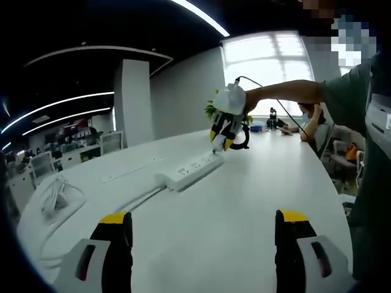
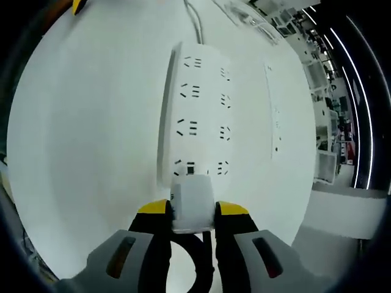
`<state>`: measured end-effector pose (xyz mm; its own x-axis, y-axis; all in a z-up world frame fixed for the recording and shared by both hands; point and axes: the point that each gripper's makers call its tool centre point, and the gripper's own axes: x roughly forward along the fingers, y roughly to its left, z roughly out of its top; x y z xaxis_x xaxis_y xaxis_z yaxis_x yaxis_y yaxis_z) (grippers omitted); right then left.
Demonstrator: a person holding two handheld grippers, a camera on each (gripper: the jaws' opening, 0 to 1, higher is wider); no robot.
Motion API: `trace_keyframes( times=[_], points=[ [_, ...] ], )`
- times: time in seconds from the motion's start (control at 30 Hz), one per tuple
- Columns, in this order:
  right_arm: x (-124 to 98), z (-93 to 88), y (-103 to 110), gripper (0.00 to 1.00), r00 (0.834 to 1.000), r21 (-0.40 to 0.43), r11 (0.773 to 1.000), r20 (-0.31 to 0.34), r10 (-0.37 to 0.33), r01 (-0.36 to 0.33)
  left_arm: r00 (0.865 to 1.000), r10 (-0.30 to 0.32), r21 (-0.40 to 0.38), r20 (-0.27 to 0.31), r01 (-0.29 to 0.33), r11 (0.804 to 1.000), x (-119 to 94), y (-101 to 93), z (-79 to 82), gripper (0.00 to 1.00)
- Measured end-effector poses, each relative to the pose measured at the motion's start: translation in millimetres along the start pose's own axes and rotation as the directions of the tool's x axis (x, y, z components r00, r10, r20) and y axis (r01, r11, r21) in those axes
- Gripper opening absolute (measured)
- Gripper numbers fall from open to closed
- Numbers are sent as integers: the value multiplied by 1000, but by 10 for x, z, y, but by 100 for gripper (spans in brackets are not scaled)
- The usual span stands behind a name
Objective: Straighten the power strip on the desk, plug the charger into it
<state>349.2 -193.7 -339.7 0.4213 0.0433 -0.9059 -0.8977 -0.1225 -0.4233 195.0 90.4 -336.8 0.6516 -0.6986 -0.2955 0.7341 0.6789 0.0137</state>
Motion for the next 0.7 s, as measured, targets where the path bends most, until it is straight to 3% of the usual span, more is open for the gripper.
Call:
trace_keyframes(
  times=[0.7],
  points=[
    [6, 23, 4, 25, 995, -53, 999, -104, 0, -6, 1000, 1, -13, 18, -1, 1000, -34, 30, -22, 99]
  ],
)
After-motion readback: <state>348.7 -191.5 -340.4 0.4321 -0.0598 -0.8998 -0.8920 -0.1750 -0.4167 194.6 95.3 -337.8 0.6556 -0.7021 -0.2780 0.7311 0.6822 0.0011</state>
